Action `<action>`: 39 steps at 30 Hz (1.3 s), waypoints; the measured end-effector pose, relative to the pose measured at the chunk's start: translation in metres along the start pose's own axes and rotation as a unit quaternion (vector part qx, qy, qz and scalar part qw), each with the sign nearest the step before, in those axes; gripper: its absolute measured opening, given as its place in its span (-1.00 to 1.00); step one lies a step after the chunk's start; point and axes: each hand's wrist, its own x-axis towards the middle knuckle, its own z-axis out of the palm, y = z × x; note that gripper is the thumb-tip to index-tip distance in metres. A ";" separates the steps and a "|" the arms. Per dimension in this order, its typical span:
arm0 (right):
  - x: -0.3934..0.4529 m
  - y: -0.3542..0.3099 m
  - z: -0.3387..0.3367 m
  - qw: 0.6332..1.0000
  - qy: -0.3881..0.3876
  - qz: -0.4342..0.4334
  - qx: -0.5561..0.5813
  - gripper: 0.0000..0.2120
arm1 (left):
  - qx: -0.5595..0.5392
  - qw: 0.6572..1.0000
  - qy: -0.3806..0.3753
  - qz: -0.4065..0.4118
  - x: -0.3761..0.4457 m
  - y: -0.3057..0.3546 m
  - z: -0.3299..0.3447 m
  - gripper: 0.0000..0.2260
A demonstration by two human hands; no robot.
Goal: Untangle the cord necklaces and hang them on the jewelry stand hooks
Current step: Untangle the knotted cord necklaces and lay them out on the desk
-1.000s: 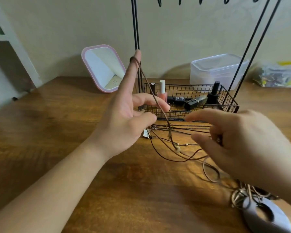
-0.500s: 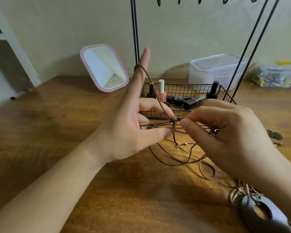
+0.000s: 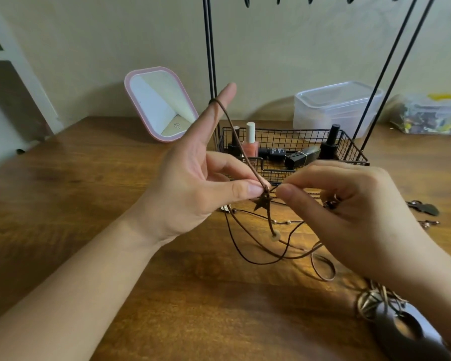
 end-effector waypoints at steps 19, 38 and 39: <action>-0.005 -0.001 0.008 0.993 -0.102 0.001 -0.064 -0.78 | 0.049 0.982 0.140 -0.121 0.004 0.001 0.000 -0.28; 0.010 0.032 -0.074 0.854 -0.371 0.081 0.355 -0.65 | 0.160 0.881 -0.378 -0.235 -0.005 0.022 -0.059 -0.64; 0.010 0.036 -0.073 0.872 -0.330 0.078 0.353 -0.64 | 0.204 0.898 -0.330 -0.206 -0.005 0.016 -0.054 -0.70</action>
